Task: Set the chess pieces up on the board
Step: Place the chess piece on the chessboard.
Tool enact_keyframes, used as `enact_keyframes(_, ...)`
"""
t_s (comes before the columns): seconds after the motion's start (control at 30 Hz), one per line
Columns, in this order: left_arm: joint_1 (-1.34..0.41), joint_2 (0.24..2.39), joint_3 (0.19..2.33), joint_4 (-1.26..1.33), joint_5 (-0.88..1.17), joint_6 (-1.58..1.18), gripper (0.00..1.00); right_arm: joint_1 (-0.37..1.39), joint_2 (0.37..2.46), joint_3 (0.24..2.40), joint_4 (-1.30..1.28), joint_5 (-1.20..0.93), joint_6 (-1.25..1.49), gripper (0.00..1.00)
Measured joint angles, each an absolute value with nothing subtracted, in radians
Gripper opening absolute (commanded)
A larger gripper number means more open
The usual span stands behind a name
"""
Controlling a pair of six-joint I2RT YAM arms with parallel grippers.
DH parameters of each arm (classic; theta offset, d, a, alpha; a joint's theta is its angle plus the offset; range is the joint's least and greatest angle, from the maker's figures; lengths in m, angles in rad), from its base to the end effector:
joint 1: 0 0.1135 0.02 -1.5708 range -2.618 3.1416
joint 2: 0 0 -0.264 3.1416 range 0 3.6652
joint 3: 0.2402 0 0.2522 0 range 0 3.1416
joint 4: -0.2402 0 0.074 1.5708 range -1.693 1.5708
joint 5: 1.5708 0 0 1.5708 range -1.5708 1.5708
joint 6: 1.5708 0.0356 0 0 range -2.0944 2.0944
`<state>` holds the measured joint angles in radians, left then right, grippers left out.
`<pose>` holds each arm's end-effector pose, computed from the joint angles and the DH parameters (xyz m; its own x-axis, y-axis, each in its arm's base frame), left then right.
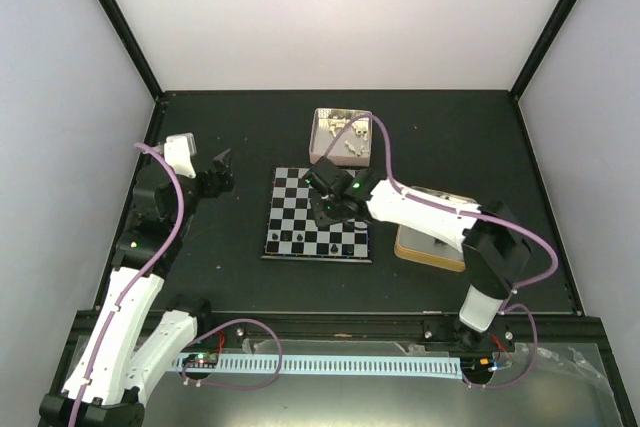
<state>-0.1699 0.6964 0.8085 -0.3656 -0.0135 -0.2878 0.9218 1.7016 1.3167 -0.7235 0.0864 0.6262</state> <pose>0.1580 -0.0266 0.3424 -0.2813 -0.2397 -0.9292 0.0796 0.9591 -0.2715 0.2157 0.2792 0.2409 -0.8898 -0.2069 -0.4067 -0.3072 0.9306 0.1989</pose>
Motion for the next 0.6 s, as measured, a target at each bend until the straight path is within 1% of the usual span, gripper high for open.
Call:
enact_keyframes(0.27,-0.170,0.696,0.809,-0.365,-0.009,-0.288,0.99,0.988,1.856,1.394,-0.749,0.062,0.612,0.02)
enact_keyframes(0.6,-0.170,0.696,0.807,-0.365,-0.007,-0.288,0.99,1.021,1.958,1.461,-0.773,0.062,0.604,0.02)
